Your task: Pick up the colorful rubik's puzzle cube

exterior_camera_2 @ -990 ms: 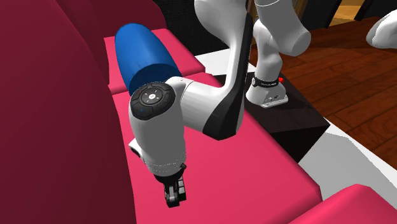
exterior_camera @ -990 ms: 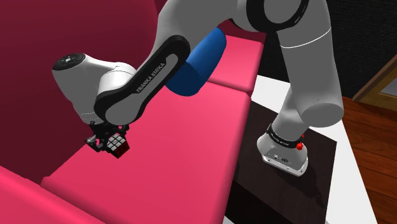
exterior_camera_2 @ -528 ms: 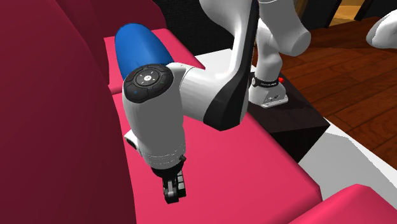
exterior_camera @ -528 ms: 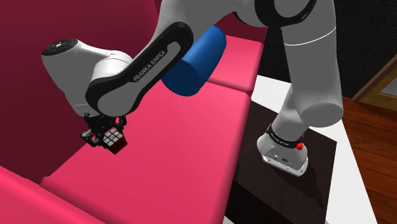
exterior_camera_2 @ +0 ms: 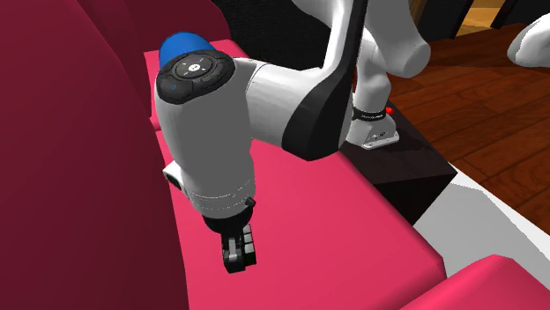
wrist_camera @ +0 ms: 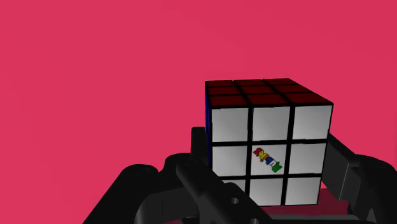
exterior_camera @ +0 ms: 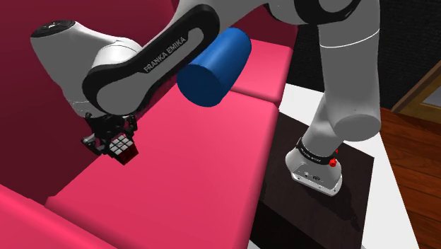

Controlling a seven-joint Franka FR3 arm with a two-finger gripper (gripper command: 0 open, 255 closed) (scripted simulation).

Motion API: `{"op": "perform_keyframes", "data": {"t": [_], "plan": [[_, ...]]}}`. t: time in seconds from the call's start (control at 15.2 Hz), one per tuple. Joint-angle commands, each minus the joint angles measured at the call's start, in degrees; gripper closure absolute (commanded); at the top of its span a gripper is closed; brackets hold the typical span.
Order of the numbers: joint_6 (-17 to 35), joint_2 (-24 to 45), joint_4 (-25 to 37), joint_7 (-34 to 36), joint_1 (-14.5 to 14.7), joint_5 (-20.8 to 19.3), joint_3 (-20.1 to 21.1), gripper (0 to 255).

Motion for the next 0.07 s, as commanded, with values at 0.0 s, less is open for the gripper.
{"op": "perform_keyframes", "data": {"t": [0.0], "plan": [[-0.3, -0.3, 0.0, -0.1, -0.1, 0.2, 0.1, 255]]}}
